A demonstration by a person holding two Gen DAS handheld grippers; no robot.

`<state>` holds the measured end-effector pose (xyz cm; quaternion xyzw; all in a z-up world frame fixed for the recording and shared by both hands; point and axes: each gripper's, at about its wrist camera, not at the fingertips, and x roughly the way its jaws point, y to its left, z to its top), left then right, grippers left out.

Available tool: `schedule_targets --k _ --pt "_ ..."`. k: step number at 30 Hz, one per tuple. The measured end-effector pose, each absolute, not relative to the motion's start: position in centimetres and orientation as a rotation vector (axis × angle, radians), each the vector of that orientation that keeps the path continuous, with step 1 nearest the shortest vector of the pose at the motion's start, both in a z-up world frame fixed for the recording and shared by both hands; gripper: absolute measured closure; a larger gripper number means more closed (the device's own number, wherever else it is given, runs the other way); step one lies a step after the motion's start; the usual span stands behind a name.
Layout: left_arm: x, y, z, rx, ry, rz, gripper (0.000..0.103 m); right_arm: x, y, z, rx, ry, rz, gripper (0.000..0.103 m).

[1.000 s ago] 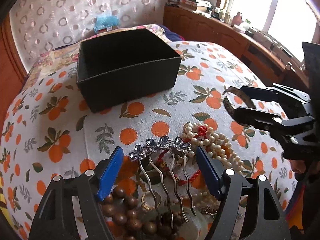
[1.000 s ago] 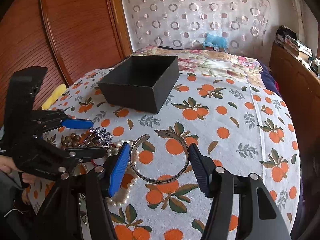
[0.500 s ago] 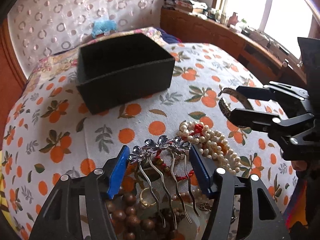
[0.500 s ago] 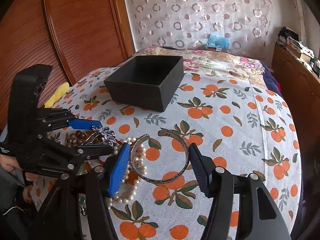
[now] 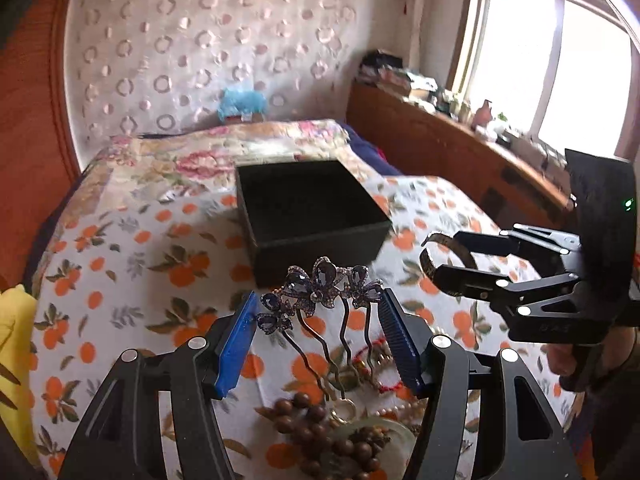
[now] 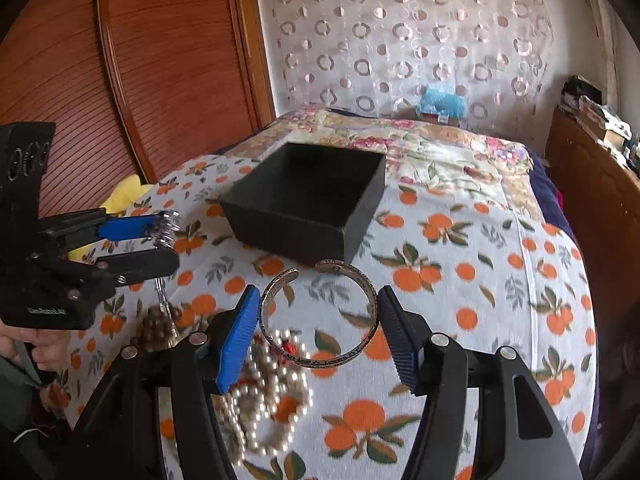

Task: Organize jewelry
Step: 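Carry the hairpins toward the black box while the right tool lowers the bangle into it, then lower the hairpins into the black box and open the left tool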

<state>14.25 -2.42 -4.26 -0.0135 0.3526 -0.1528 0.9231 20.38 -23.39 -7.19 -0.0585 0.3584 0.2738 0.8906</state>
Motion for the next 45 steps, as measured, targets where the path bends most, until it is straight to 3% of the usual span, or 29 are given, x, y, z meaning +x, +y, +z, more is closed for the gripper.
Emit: schedule_targets --k 13,23,45 --pt "16.6 0.6 -0.8 -0.034 0.649 -0.221 0.044 25.9 -19.9 -4.5 -0.156 0.670 0.572 0.040" --pt "19.4 1.1 0.8 -0.035 0.637 -0.168 0.044 30.2 -18.8 -6.2 -0.094 0.766 0.603 0.039" --pt "27.5 -4.3 -2.5 0.037 0.745 -0.139 0.044 25.2 -26.2 -6.7 -0.086 0.722 0.569 0.037"
